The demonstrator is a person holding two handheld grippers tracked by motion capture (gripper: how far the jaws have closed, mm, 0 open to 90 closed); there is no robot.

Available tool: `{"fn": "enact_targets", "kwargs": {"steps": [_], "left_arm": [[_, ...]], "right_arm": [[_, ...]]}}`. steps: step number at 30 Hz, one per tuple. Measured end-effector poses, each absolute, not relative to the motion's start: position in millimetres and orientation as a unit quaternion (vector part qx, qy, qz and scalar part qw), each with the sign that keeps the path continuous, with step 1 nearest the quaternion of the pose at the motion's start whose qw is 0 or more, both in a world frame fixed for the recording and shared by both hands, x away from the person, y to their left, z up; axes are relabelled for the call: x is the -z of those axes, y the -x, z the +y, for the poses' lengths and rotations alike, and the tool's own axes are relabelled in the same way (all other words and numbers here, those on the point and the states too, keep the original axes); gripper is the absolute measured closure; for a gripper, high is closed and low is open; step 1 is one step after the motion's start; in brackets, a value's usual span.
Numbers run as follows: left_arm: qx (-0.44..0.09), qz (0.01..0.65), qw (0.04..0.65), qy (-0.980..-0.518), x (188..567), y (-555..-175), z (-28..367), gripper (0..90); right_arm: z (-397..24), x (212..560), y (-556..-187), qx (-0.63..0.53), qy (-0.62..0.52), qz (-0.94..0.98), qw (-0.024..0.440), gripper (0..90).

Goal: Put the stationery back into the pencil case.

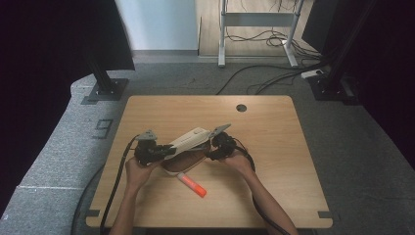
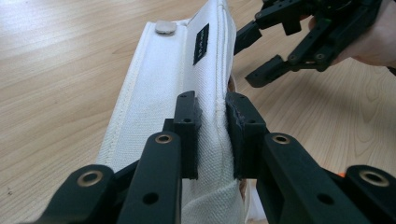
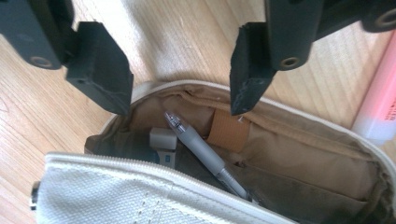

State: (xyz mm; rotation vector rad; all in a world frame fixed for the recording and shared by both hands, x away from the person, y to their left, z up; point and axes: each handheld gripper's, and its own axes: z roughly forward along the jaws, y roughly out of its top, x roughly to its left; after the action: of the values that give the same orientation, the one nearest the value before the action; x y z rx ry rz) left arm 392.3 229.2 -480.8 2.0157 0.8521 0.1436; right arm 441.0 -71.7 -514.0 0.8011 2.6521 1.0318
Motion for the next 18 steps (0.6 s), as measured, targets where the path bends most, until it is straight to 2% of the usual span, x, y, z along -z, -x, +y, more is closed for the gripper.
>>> {"fn": "enact_targets", "kwargs": {"steps": [18], "left_arm": [[-0.059,0.344,0.455,-0.819,481,-392,229,75.1]], "right_arm": [[-78,506,-412,-0.374,-0.259,0.887,0.080,26.0]]}}
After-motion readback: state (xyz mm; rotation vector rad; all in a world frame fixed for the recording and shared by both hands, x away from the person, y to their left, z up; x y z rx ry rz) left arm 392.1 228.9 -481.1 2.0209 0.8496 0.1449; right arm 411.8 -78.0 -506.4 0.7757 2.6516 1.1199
